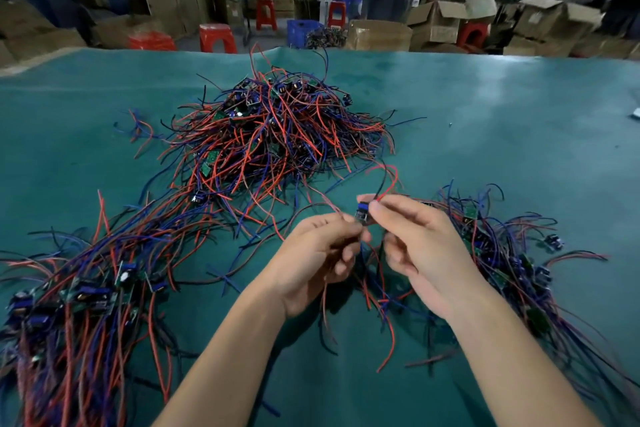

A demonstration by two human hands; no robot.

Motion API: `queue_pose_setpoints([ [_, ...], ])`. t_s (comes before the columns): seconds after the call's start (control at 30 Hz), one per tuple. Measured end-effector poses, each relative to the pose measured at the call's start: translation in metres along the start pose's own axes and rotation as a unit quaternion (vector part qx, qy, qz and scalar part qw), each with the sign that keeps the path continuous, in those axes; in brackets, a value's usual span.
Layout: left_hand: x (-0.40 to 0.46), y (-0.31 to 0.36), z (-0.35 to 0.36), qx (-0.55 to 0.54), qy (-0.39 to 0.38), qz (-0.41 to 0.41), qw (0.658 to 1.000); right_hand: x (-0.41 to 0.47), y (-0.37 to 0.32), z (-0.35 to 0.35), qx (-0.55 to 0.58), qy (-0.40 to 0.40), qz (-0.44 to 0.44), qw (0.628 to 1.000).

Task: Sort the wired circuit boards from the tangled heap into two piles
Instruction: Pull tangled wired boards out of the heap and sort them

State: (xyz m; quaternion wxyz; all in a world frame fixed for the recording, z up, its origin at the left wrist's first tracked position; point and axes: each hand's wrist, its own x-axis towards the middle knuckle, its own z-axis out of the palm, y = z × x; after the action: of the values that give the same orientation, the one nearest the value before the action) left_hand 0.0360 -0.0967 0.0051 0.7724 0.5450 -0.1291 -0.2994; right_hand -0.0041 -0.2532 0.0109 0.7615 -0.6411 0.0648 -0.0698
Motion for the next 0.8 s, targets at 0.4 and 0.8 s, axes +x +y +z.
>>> queue_pose_setpoints([
  [0.4, 0.000, -0.006, -0.001, 0.081, -0.104, 0.061, 0.989, 0.010, -0.012, -0.025, 0.102, 0.179, -0.057, 0.977],
  [0.8, 0.001, -0.004, -0.006, 0.016, 0.001, 0.078, 0.997, 0.006, -0.028, -0.031, 0.098, 0.344, -0.119, 0.926],
])
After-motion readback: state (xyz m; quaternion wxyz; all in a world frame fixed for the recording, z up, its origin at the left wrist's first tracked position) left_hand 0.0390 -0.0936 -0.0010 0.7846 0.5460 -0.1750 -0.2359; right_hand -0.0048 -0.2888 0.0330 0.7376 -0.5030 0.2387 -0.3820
